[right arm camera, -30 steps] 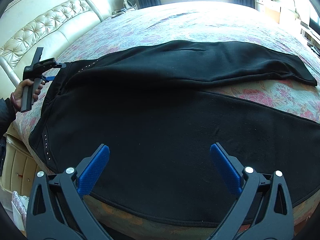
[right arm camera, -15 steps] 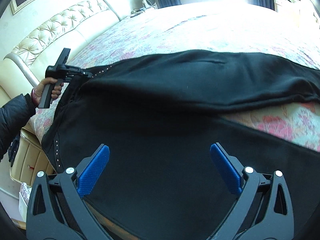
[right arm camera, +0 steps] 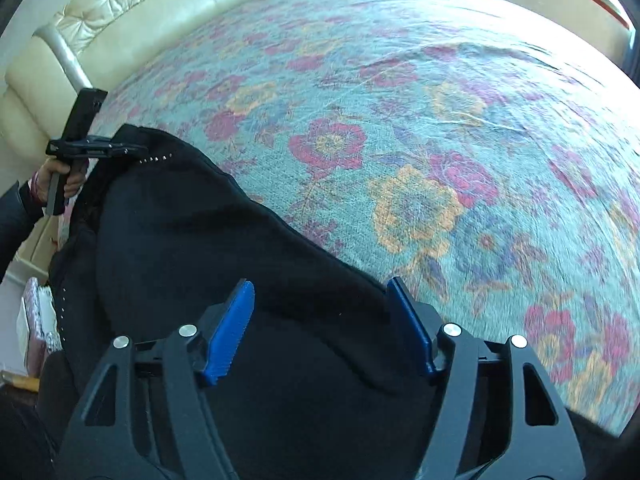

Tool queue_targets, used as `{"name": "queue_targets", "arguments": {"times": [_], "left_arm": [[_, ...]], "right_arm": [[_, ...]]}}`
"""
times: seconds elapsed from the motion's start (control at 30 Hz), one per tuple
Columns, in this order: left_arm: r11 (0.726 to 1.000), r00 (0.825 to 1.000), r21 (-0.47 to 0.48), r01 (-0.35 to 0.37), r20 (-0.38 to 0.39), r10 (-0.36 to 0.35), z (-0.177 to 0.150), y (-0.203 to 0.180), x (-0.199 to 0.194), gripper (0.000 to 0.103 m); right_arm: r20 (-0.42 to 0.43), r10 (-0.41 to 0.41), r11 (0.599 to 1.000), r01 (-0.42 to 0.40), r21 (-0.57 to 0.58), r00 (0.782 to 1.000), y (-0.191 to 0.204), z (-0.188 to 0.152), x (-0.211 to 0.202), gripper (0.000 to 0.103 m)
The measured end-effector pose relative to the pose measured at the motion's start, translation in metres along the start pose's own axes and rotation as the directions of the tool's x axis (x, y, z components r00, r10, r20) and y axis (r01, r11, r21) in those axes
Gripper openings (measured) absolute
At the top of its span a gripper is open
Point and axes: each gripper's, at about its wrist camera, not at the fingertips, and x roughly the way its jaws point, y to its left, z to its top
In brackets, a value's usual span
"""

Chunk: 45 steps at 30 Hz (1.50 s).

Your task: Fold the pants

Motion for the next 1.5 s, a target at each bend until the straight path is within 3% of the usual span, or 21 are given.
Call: {"name": "queue_targets", "arguments": {"times": [0.13, 0.2, 0.3, 0.33, 0.43, 0.53, 0.7, 0.83, 0.97, 1.03, 1.1, 1.17, 1.27, 1.3, 1.33, 1.4, 1.47, 1.5], "left_arm": [[0.999, 0.999, 0.015, 0.033, 0.004, -0.033, -0.001, 0.004, -0.001, 0.014], [0.998, 0.998, -0.011, 0.062, -0.001, -0.062, 0.000, 0.009, 0.000, 0.015], [0.996, 0.997, -0.036, 0.077, -0.006, -0.077, 0.001, 0.012, 0.001, 0.015], [0.998, 0.998, -0.020, 0.061, -0.005, -0.061, 0.001, 0.009, 0.000, 0.014], [0.999, 1.000, 0.051, -0.010, 0.028, 0.009, -0.001, -0.008, -0.005, 0.011], [0.998, 0.996, 0.059, -0.021, 0.085, 0.016, -0.005, -0.018, -0.018, 0.010], [0.995, 0.968, 0.054, 0.083, 0.234, -0.094, -0.026, -0.025, -0.068, 0.010], [0.988, 0.948, 0.064, 0.140, 0.280, -0.152, -0.060, -0.034, -0.098, 0.010], [0.985, 0.944, 0.041, 0.170, 0.278, -0.175, -0.109, -0.033, -0.111, 0.012], [0.986, 0.951, 0.019, 0.168, 0.261, -0.167, -0.140, -0.026, -0.113, 0.018], [0.991, 0.967, -0.011, 0.130, 0.221, -0.125, -0.169, -0.019, -0.107, 0.030], [0.994, 0.982, -0.042, 0.098, 0.168, -0.090, -0.196, -0.011, -0.102, 0.038], [0.995, 0.992, -0.093, 0.042, 0.119, -0.030, -0.227, -0.004, -0.101, 0.049], [0.989, 0.990, -0.133, 0.061, 0.135, -0.043, -0.236, 0.000, -0.106, 0.052], [0.981, 0.985, -0.173, 0.090, 0.160, -0.062, -0.242, 0.004, -0.111, 0.055], [0.948, 0.973, -0.281, 0.147, 0.215, -0.087, -0.251, 0.012, -0.123, 0.070], [0.897, 0.959, -0.389, 0.208, 0.263, -0.109, -0.255, 0.015, -0.128, 0.074], [0.870, 0.953, -0.434, 0.235, 0.278, -0.119, -0.257, 0.014, -0.127, 0.074]], "right_arm": [[-0.124, -0.019, 0.996, 0.008, -0.085, 0.992, -0.011, 0.011, 0.026, 0.072], [-0.190, -0.015, 0.997, 0.000, -0.078, 0.982, -0.019, 0.007, 0.038, 0.066], [-0.208, -0.001, 0.998, -0.012, -0.063, 0.978, -0.023, 0.005, 0.042, 0.034], [-0.202, 0.016, 0.998, -0.027, -0.048, 0.979, -0.024, 0.005, 0.038, 0.010], [-0.127, -0.037, 0.997, 0.028, -0.067, 0.991, -0.016, -0.005, 0.014, 0.007], [0.004, -0.143, 0.984, 0.143, -0.105, 0.990, 0.010, -0.022, -0.021, 0.007], [0.229, -0.321, 0.929, 0.353, -0.114, 0.919, 0.064, -0.074, -0.091, 0.007], [0.337, -0.403, 0.872, 0.469, -0.138, 0.851, 0.130, -0.140, -0.123, 0.008], [0.353, -0.430, 0.839, 0.512, -0.182, 0.831, 0.177, -0.206, -0.121, 0.009], [0.330, -0.444, 0.818, 0.527, -0.230, 0.833, 0.194, -0.232, -0.109, 0.009], [0.273, -0.431, 0.833, 0.496, -0.244, 0.860, 0.202, -0.246, -0.088, 0.010], [0.222, -0.403, 0.856, 0.452, -0.251, 0.888, 0.209, -0.258, -0.077, 0.020], [0.173, -0.379, 0.881, 0.412, -0.231, 0.909, 0.215, -0.263, -0.068, 0.030], [0.174, -0.341, 0.910, 0.371, -0.186, 0.924, 0.213, -0.263, -0.074, 0.033], [0.177, -0.300, 0.938, 0.324, -0.125, 0.937, 0.208, -0.262, -0.081, 0.045], [0.208, -0.203, 0.979, 0.195, 0.059, 0.957, 0.192, -0.259, -0.098, 0.057], [0.258, -0.070, 0.960, -0.004, 0.278, 0.964, 0.166, -0.261, -0.109, 0.059], [0.299, -0.011, 0.915, -0.111, 0.388, 0.954, 0.151, -0.265, -0.113, 0.059]]}}
